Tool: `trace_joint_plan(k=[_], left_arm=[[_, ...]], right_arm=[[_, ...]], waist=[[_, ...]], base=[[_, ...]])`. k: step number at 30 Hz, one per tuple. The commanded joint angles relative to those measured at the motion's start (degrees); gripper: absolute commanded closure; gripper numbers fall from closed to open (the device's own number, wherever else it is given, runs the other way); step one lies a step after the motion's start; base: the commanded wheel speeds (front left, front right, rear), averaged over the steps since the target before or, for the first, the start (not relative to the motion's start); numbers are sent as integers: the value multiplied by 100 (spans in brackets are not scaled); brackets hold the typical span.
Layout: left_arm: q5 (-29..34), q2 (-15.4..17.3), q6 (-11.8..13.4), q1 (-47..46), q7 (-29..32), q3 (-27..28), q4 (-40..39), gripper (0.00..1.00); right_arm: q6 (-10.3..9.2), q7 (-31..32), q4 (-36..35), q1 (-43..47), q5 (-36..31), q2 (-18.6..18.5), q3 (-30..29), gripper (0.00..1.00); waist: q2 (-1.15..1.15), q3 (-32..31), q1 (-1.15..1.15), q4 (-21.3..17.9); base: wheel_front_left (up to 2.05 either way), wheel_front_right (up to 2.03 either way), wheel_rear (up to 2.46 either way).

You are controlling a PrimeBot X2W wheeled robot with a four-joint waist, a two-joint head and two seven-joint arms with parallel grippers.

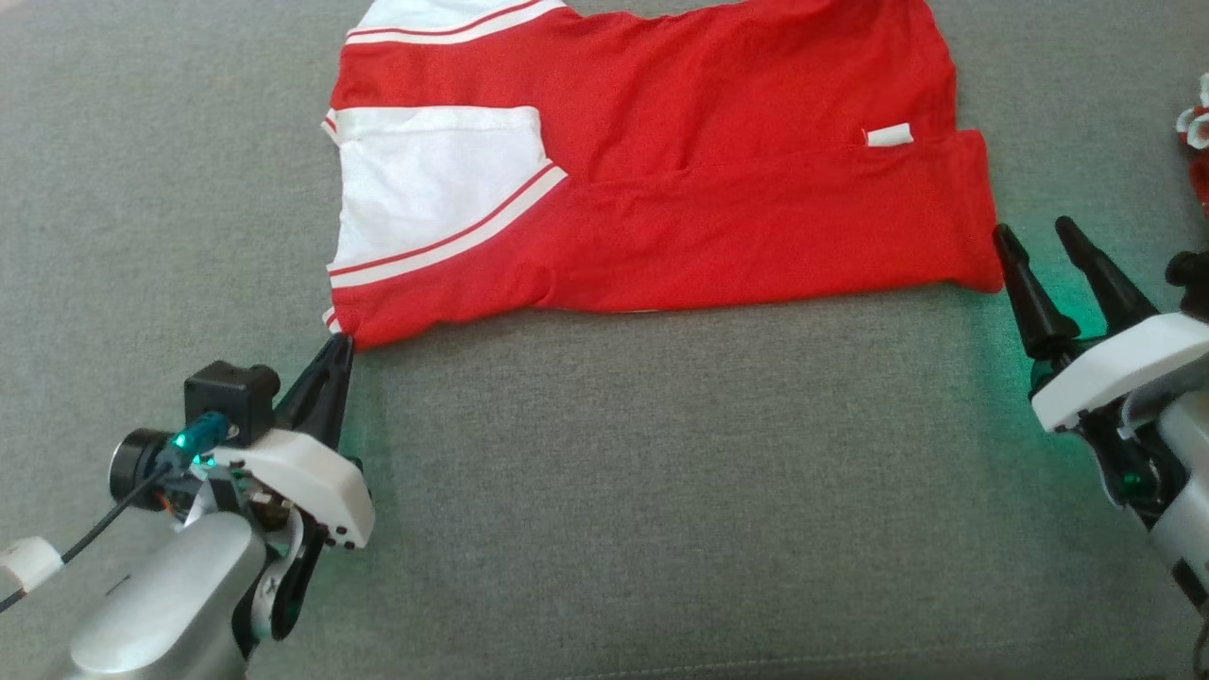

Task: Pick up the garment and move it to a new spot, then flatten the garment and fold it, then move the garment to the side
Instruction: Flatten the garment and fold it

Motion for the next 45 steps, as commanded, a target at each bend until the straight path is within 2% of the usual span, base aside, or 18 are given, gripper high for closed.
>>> trace_joint_plan(k=[1,8,10,11,20,28,38,45], left_arm=[[36,248,-16,-162,-60,261,-131,100],[64,364,-45,-210,-110,291,-208,100],[59,401,-64,-207,-104,290,-213,100],[65,419,-68,-207,-104,286,-216,100],[62,530,-57,-69,-137,253,-425,100],[-157,717,66,515,-96,230,-862,100],[-432,905,292,1644,-362,147,-1314,100],[-533,1082,103,2082,-444,9,-1318,100]], right_arm=[[39,-78,-85,133,100,-163,70,0],[39,112,172,78,416,-172,546,0],[39,101,207,37,472,-192,650,81],[39,86,218,21,499,-205,690,100],[39,-40,16,207,726,-668,937,100],[39,-74,-379,674,834,-1063,971,100],[39,-78,-1015,2051,465,-1350,219,100],[39,-78,-1321,3109,-12,-1184,-448,100]], waist=[[0,-15,0,32],[0,-3,0,110],[0,-4,0,128],[0,-8,0,137],[0,-184,0,204],[0,-481,0,160],[0,-861,0,201],[0,-987,0,234]], base=[[0,0,0],[0,0,0],[0,0,0],[0,0,0],[0,0,0],[0,0,0],[0,0,0],[0,0,0]])
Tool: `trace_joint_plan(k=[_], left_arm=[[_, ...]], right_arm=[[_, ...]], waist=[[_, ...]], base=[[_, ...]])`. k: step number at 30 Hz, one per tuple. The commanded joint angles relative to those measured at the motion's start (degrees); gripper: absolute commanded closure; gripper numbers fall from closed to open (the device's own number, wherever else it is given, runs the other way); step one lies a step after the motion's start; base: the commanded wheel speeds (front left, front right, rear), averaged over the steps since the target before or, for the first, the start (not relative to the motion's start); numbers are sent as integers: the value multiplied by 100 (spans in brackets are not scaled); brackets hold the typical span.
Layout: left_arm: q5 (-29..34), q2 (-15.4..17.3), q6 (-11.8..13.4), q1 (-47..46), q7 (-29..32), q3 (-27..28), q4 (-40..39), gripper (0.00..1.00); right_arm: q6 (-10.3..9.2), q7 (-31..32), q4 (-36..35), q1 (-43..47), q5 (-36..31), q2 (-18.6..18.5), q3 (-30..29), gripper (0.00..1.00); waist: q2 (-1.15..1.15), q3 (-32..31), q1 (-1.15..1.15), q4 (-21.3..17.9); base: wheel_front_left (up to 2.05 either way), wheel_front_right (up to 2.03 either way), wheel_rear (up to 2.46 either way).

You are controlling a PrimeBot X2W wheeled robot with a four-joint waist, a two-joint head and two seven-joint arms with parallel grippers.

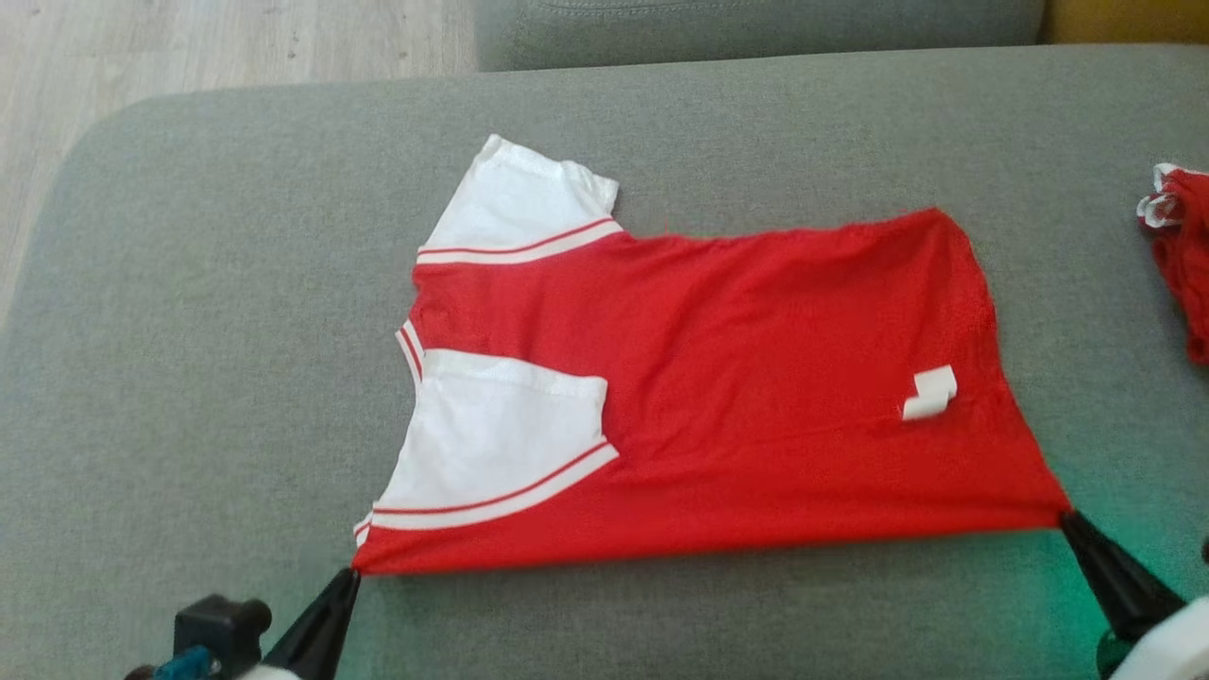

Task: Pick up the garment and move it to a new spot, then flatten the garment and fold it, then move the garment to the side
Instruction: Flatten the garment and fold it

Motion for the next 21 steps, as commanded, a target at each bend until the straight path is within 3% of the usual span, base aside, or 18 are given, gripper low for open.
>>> trace_joint_plan(k=[1,4,5,6,7,8,9,18,21], left_arm=[[-32,260,-18,-116,-66,204,-61,100],[-70,260,-47,-47,-91,185,-62,100],[-53,250,-58,-59,-85,165,-58,100],[-17,237,-71,-83,-72,131,-50,100],[-1,215,-79,-103,-58,108,-33,74],[7,200,-85,-119,-35,87,-9,51],[10,184,-87,-133,-17,73,17,0],[83,296,-104,-547,76,220,-242,0],[131,466,-251,-1001,374,291,-472,0]], right_arm=[[37,-80,-95,122,-53,-199,-118,100],[37,-80,-215,475,-214,-92,-410,99],[37,-79,-202,519,-231,-67,-458,71],[37,-61,-184,551,-235,-35,-503,15],[37,-41,-181,571,-247,-5,-537,0],[37,-21,-185,587,-253,25,-570,0],[37,-13,-200,601,-253,53,-609,0],[37,-24,-451,726,-338,70,-987,0],[37,-33,-532,648,-438,100,-1110,0]], waist=[[0,-6,1,3],[0,-2,1,-16],[0,-2,1,-16],[0,-8,1,-13],[0,-19,1,-9],[0,-33,1,-8],[0,-48,1,-9],[0,-121,1,-120],[0,-18,1,-210]], base=[[0,0,0],[0,0,0],[0,0,0],[0,0,0],[0,0,0],[0,0,0],[0,0,0],[0,0,0],[0,0,0]])
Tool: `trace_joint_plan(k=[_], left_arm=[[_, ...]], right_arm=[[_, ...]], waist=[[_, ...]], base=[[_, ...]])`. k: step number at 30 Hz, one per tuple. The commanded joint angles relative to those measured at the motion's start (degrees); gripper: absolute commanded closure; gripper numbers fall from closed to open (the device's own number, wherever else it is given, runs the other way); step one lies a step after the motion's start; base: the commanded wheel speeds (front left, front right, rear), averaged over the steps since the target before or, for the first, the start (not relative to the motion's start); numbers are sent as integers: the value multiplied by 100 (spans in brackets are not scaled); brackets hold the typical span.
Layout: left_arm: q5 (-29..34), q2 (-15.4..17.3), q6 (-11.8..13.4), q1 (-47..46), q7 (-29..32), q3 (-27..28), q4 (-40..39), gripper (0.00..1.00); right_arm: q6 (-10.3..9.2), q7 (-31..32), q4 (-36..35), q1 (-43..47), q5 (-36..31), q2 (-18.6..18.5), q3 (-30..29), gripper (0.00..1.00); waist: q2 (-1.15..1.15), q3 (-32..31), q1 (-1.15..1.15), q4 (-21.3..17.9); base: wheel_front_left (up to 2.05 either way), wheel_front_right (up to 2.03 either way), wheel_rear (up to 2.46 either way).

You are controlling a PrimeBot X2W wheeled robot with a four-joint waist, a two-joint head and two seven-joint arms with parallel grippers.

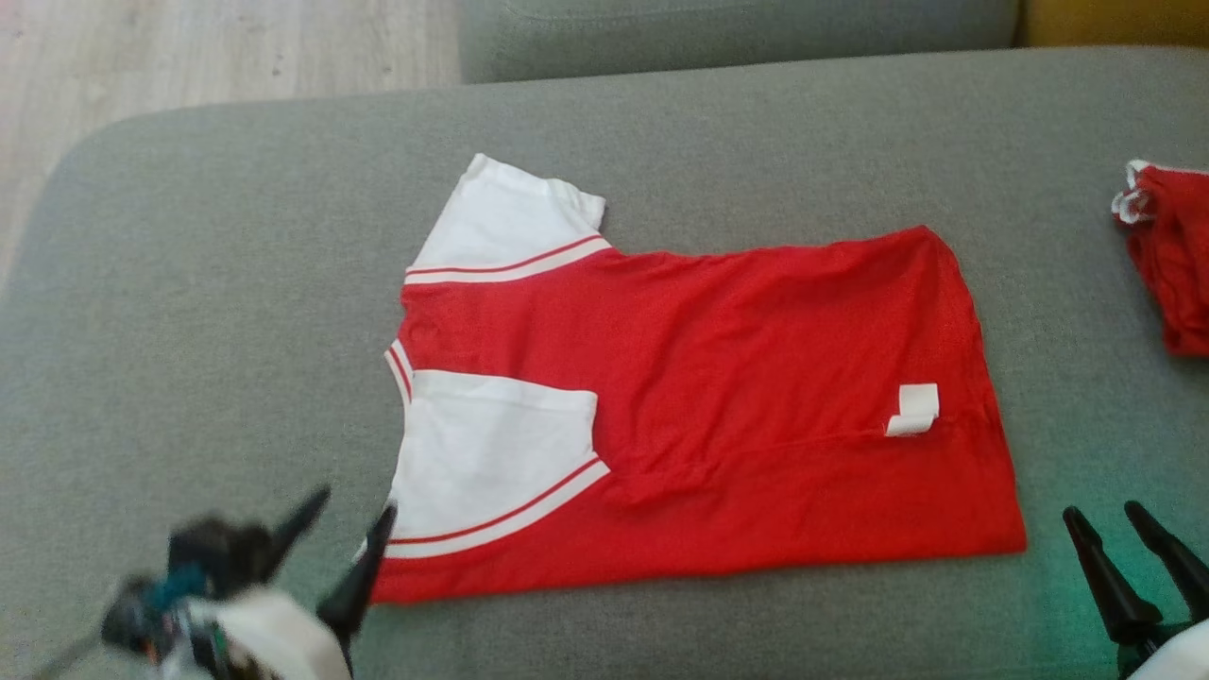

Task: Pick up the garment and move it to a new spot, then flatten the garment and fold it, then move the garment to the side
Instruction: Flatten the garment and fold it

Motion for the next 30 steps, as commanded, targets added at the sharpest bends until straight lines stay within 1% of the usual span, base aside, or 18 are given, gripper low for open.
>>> trace_joint_plan(k=[1,3,5,6,9,11,14,17,23,27,30], left_arm=[[109,378,-107,-749,218,329,-259,0],[151,484,-245,-1274,536,422,-366,0],[141,521,-355,-1866,962,515,-390,0],[141,521,-355,-1866,962,515,-390,0],[221,509,-557,-2847,1690,548,-191,0],[242,400,-744,-3488,2184,512,66,0],[146,97,-996,-4376,2903,453,615,0],[114,-123,-1128,-5108,3432,434,1297,0],[111,-427,-1388,-5991,3966,367,2443,0],[145,-433,-1577,-6289,4253,264,2951,0],[225,-416,-1668,-6429,4332,181,3186,0]], right_arm=[[39,-41,-178,-84,-103,-189,-60,0],[39,-13,-224,-170,-171,-190,-88,0],[39,14,-266,-276,-230,-195,-123,0],[39,14,-266,-276,-230,-195,-123,0],[39,55,-332,-501,-337,-186,-151,0],[39,98,-381,-678,-399,-152,-143,0],[39,178,-393,-996,-504,-76,-119,0],[39,252,-400,-1398,-624,37,-26,0],[39,282,-400,-2043,-740,254,180,0],[39,211,-329,-2320,-759,376,226,0],[39,155,-267,-2420,-750,447,269,0]], waist=[[0,141,0,-95],[0,289,0,-159],[0,469,0,-220],[0,469,0,-220],[0,765,0,-345],[0,950,0,-442],[0,1210,0,-587],[0,1459,0,-790],[0,1874,0,-1129],[0,2089,0,-1339],[0,2204,0,-1434]], base=[[0,0,0],[0,0,0],[0,0,0],[0,0,0],[0,0,0],[0,0,0],[0,0,0],[0,0,0],[0,0,0],[0,0,0],[0,0,0]])
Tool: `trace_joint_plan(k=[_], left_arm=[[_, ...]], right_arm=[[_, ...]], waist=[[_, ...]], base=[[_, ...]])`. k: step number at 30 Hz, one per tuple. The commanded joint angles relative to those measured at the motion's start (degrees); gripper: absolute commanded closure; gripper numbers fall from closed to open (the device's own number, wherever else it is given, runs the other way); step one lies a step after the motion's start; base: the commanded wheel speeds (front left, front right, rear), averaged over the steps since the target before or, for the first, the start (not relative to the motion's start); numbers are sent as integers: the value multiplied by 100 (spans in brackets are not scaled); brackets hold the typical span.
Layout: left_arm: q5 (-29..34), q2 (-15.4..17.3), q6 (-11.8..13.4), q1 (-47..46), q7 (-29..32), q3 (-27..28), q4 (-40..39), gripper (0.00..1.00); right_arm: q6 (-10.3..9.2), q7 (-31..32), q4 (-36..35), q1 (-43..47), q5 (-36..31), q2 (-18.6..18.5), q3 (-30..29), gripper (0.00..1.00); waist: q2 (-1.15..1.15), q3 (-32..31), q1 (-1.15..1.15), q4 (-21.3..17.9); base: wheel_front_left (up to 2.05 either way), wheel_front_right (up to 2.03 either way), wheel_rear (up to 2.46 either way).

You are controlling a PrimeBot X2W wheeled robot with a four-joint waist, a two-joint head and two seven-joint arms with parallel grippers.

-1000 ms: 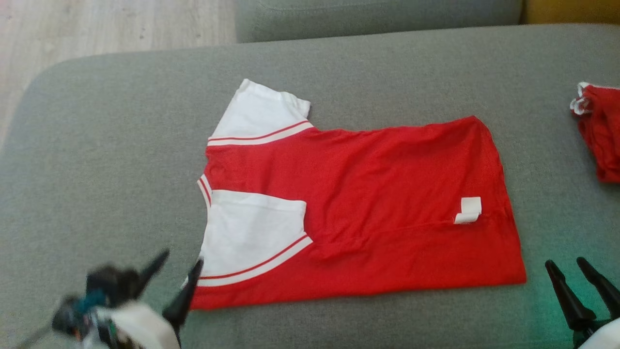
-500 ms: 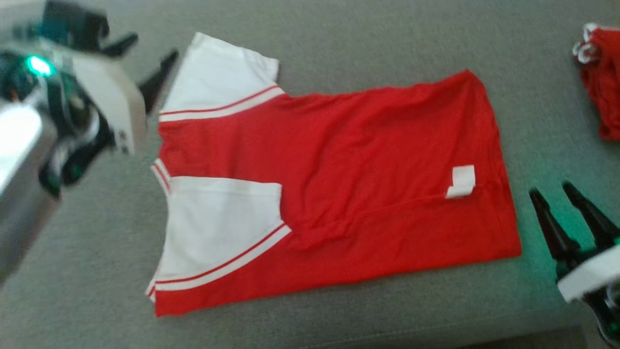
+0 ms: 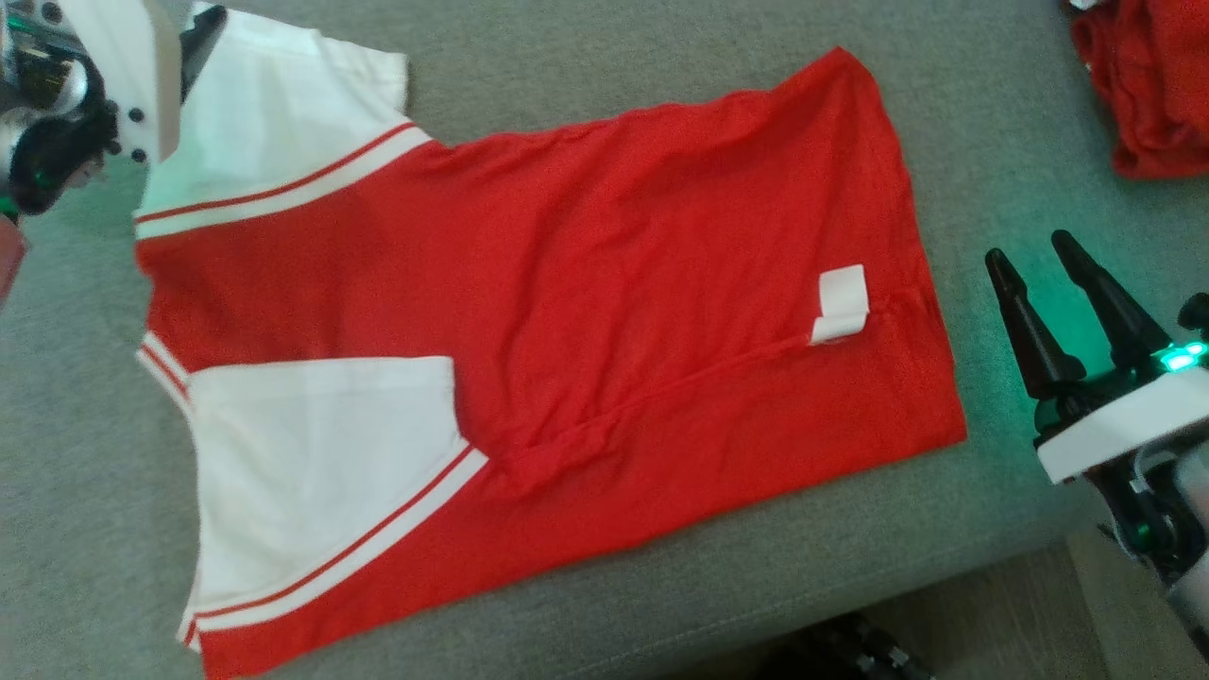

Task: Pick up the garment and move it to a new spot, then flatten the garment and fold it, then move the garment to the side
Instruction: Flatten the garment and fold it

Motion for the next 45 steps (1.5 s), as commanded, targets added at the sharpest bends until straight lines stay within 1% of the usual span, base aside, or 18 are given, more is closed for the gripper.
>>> trace_joint_plan(k=[1,4,11,12,13,14,15,23,26,29,31,36,42,43,45], left_arm=[[49,233,-25,-347,41,191,-64,0],[103,277,-85,-393,57,128,98,0],[232,367,-138,-451,58,9,341,0],[242,373,-150,-465,54,-4,356,17],[254,376,-158,-475,41,-16,371,56],[264,374,-167,-483,35,-31,385,84],[257,364,-178,-484,19,-37,395,100],[219,307,-247,-526,-147,-56,372,100],[222,291,-273,-575,-248,-62,339,100],[226,260,-298,-632,-293,-94,284,100],[249,218,-315,-671,-313,-147,225,100],[272,142,-352,-793,-345,-271,48,100],[239,150,-375,-849,-397,-405,-154,100],[225,155,-377,-854,-403,-417,-174,100],[199,163,-380,-869,-426,-439,-205,100]], right_arm=[[39,-79,-64,49,-25,-106,45,0],[39,-127,0,5,-12,-46,102,0],[39,-210,84,-79,31,31,209,0],[39,-218,95,-85,39,29,213,0],[39,-226,107,-90,44,25,218,0],[39,-232,116,-96,50,18,222,0],[39,-237,123,-106,57,6,223,0],[39,-241,45,-419,-2,-115,250,0],[39,-98,1,-838,-40,-124,443,0],[39,114,91,-1415,-58,-108,756,0],[39,273,280,-1820,-115,-145,1006,0],[39,739,1001,-2723,-255,-214,1740,0],[39,969,1689,-3386,-15,-34,2417,0],[39,1023,1757,-3459,45,-20,2545,18],[39,1097,1860,-3593,208,5,2774,36]], waist=[[0,139,-1,-137],[0,208,-1,-208],[0,292,-1,-311],[0,301,-1,-314],[0,304,-1,-316],[0,305,-1,-315],[0,302,-1,-312],[0,213,-1,-239],[0,170,-1,-192],[0,145,-1,-112],[0,135,-1,-13],[0,144,-1,245],[0,154,-1,434],[0,156,-1,454],[0,163,-1,493]], base=[[0,0,0],[0,0,0],[0,0,0],[0,0,0],[0,0,0],[0,0,0],[0,0,0],[0,0,0],[0,0,0],[0,0,0],[0,0,0],[0,0,0],[0,0,0],[0,0,0],[0,0,0]])
